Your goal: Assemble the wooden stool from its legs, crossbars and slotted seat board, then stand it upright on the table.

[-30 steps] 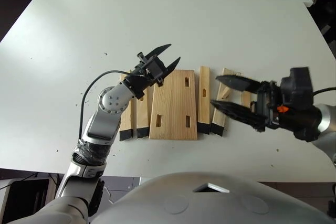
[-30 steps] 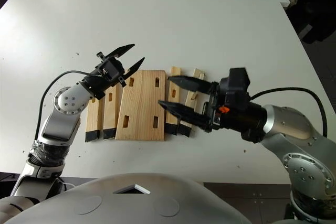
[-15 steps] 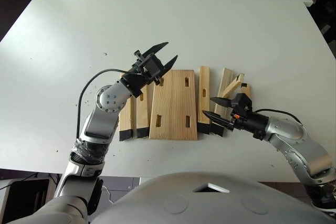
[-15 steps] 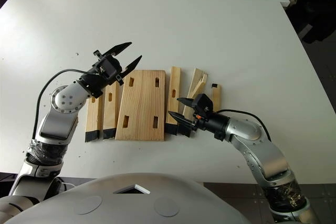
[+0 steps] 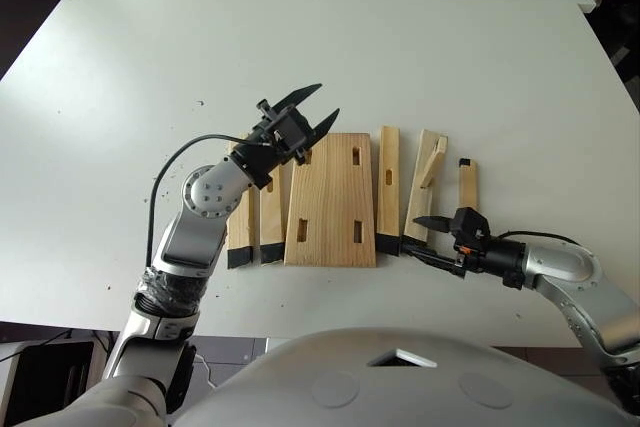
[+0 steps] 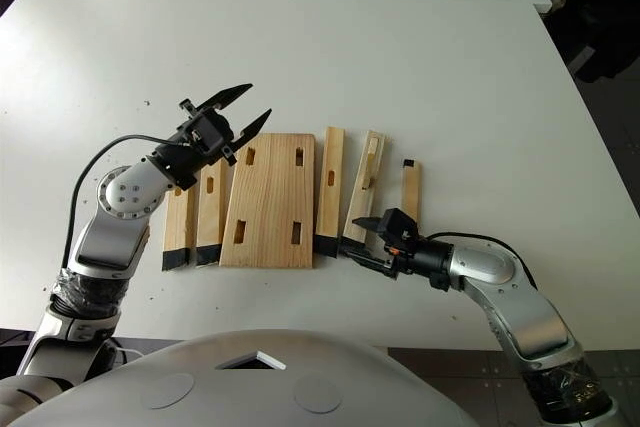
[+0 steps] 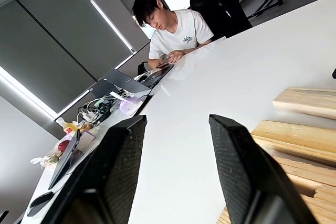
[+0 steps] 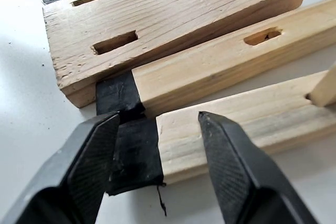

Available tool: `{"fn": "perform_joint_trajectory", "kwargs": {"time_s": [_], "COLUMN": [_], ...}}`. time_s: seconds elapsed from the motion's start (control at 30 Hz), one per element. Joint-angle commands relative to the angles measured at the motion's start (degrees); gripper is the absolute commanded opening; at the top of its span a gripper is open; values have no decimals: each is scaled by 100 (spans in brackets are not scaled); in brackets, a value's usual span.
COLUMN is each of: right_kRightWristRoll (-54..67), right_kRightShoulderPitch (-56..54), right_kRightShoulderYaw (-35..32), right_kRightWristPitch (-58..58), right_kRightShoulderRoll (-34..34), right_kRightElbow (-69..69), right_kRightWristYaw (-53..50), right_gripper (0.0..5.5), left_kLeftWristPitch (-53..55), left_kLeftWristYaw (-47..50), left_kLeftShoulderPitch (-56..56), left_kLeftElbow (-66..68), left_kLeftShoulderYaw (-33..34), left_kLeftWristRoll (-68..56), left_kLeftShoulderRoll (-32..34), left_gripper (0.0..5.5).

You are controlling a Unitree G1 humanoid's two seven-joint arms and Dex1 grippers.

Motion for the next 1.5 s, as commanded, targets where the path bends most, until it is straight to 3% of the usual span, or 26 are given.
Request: {"fn": "perform_joint_trajectory", "kwargs": {"time_s": [0.03,0.2,0.37,0.57,0.63,0.73,0.9,1.07,1.5], "right_kRightWristRoll": [-243,-417,81,589,638,596,414,-67,-587], "right_kRightShoulderPitch": [40,125,271,567,720,962,1127,984,1209], "right_kRightShoulderYaw": [-109,-281,-940,-1757,-1840,-1654,-990,-577,-292], "right_kRightWristPitch": [-36,-212,71,1126,1554,2056,2423,2258,1772], "right_kRightShoulderRoll": [-281,-558,-518,203,561,1093,1442,1466,1621], "right_kRightElbow": [139,250,-184,-1452,-1889,-2333,-2664,-2263,-1567], "right_kRightWristYaw": [140,287,188,-1133,-1751,-2533,-3080,-3244,-3162], "right_gripper": [276,276,276,276,301,348,348,348,348], "left_kLeftWristPitch": [38,68,115,197,242,301,351,358,354], "left_kLeftWristYaw": [55,112,186,270,323,390,442,410,404], "left_kLeftShoulderPitch": [92,191,304,493,595,726,711,601,574], "left_kLeftElbow": [-105,-170,-270,-444,-529,-648,-667,-629,-609], "left_kLeftShoulderYaw": [-22,-13,-5,122,177,216,210,161,128], "left_kLeftWristRoll": [108,153,193,198,221,263,287,274,260], "left_kLeftShoulderRoll": [4,-16,-32,17,21,1,-17,-30,-32], "left_gripper": [220,220,220,220,220,220,220,220,220]}}
